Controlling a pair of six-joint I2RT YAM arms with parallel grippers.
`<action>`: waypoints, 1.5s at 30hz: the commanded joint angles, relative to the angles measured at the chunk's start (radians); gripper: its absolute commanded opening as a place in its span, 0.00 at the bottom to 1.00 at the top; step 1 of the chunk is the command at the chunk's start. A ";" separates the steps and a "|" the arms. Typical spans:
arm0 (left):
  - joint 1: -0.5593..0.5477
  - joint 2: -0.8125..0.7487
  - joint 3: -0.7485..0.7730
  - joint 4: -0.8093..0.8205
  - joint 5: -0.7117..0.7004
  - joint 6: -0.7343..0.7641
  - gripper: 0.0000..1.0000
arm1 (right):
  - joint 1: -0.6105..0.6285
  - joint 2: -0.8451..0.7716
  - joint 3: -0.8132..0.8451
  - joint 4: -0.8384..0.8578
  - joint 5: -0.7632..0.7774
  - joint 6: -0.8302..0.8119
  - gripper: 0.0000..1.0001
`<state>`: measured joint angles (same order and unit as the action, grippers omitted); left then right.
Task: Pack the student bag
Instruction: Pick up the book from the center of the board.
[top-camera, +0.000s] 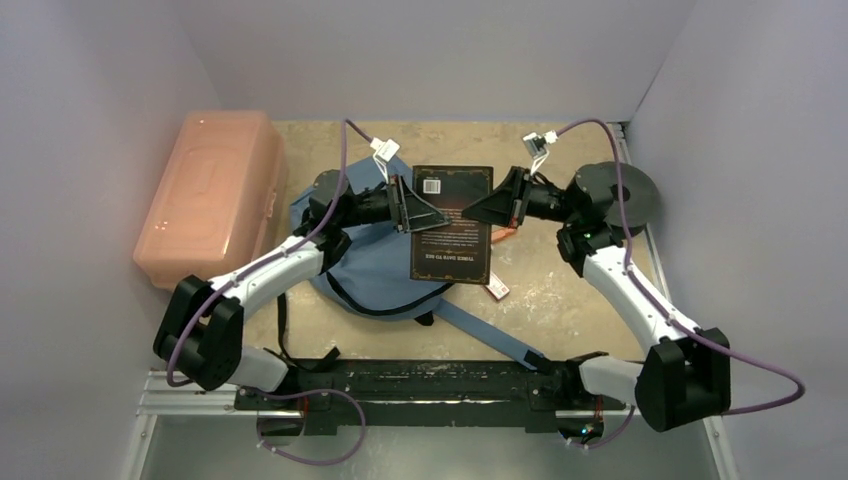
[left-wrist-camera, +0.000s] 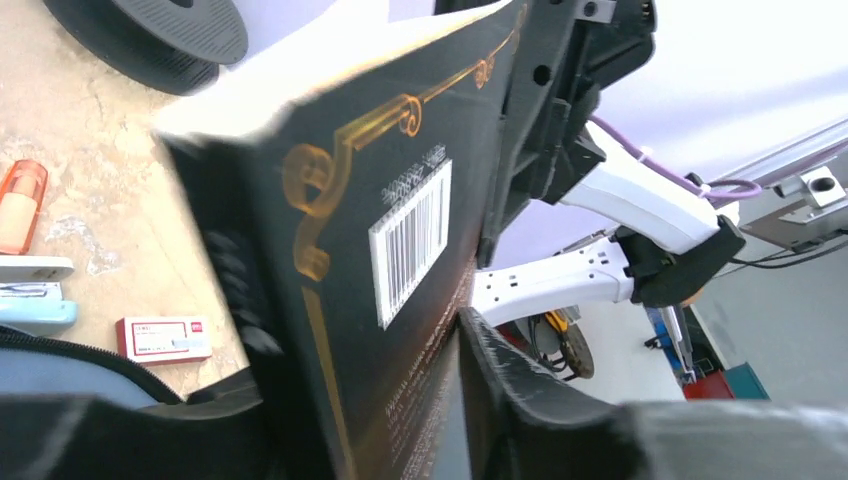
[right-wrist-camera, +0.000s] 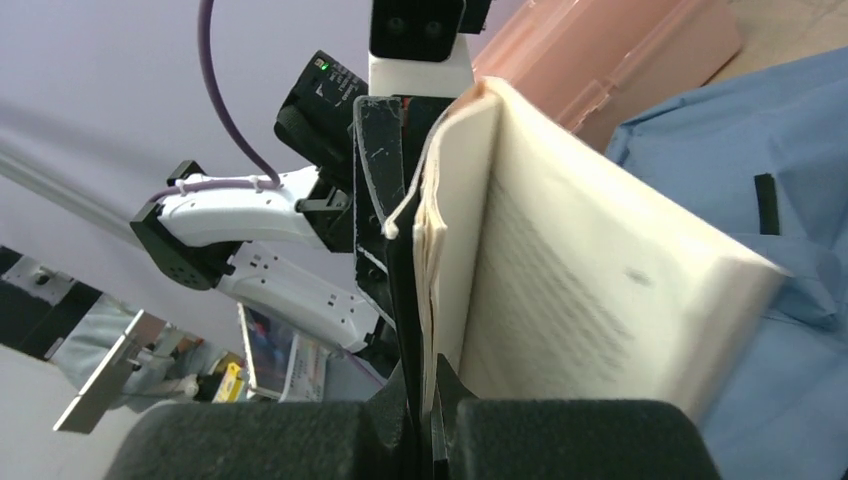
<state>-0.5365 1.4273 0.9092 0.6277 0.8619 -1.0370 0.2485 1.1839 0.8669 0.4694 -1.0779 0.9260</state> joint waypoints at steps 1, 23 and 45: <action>0.012 -0.092 -0.049 0.237 0.068 -0.113 0.33 | 0.037 0.052 -0.014 0.222 -0.004 0.040 0.00; 0.195 -0.401 0.352 -1.404 -0.627 0.041 0.00 | 0.728 -0.184 0.028 -0.312 1.320 -1.140 0.99; 0.260 -0.430 0.442 -1.751 -0.741 -0.249 0.00 | 1.195 0.271 0.181 0.200 1.884 -1.484 0.47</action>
<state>-0.2882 1.0443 1.3407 -1.1446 0.1345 -1.2224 1.4158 1.3750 0.9703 0.4610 0.4240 -0.4671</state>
